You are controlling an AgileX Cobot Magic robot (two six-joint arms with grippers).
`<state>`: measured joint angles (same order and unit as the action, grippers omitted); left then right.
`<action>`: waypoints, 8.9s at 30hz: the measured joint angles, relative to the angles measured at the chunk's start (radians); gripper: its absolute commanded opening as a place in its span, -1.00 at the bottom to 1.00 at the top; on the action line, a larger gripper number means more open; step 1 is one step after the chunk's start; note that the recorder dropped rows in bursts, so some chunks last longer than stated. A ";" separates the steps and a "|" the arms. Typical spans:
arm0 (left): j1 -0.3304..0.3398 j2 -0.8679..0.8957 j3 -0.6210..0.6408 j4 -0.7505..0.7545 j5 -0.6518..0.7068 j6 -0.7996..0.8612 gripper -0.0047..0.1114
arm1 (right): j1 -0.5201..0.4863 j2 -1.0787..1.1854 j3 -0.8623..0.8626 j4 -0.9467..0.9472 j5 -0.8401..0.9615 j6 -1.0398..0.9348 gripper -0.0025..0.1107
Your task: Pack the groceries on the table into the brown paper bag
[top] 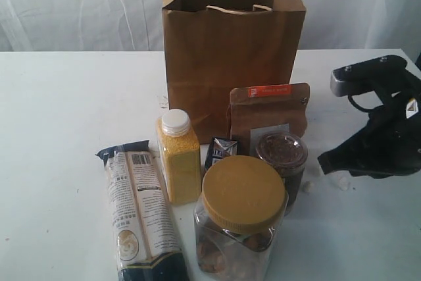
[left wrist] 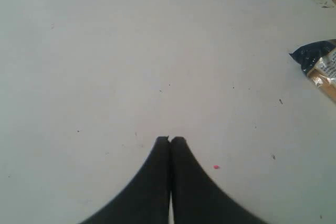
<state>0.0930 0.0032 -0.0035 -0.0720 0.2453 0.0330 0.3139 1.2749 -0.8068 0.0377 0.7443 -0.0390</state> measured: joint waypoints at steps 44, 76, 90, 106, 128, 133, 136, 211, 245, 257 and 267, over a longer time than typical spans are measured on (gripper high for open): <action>0.000 0.000 0.000 0.000 0.000 0.000 -0.92 | 0.067 0.284 -0.229 0.315 0.031 -0.398 0.45; 0.000 0.000 0.000 0.000 0.000 0.000 -0.92 | 0.116 0.335 -0.240 0.219 0.000 -0.346 0.02; 0.000 0.000 0.000 0.000 0.000 0.000 -0.92 | 0.116 0.198 -0.241 0.158 0.081 -0.325 0.02; 0.000 0.000 0.000 0.000 0.000 0.000 -0.92 | 0.116 -0.216 -0.478 0.111 0.179 -0.127 0.02; -0.020 0.000 0.000 0.000 0.000 0.000 -0.92 | 0.116 0.276 -0.675 0.117 -0.583 -0.039 0.02; -0.020 0.000 0.000 0.000 0.000 0.000 -0.92 | 0.116 0.320 -0.675 0.111 -0.589 -0.157 0.02; -0.020 0.000 0.000 0.000 0.000 0.000 -0.92 | 0.116 0.345 -0.671 0.106 -0.602 -0.198 0.02; -0.020 0.000 0.000 0.000 0.000 0.000 -0.92 | 0.116 0.422 -0.661 -0.043 -0.357 -0.214 0.30; -0.020 0.000 0.000 0.000 0.000 0.000 -0.92 | 0.116 0.407 -0.664 -0.057 -0.449 -0.163 0.53; -0.020 0.000 0.000 0.000 0.000 0.000 -0.92 | 0.116 0.168 -0.664 -0.089 -0.223 -0.109 0.34; -0.020 0.000 0.000 0.000 0.000 0.000 -0.92 | 0.116 0.119 -0.665 -0.392 0.158 0.039 -0.62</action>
<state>0.0726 0.0032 -0.0035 -0.0720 0.2453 0.0330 0.4299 1.3941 -1.4717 -0.3547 0.9022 0.0000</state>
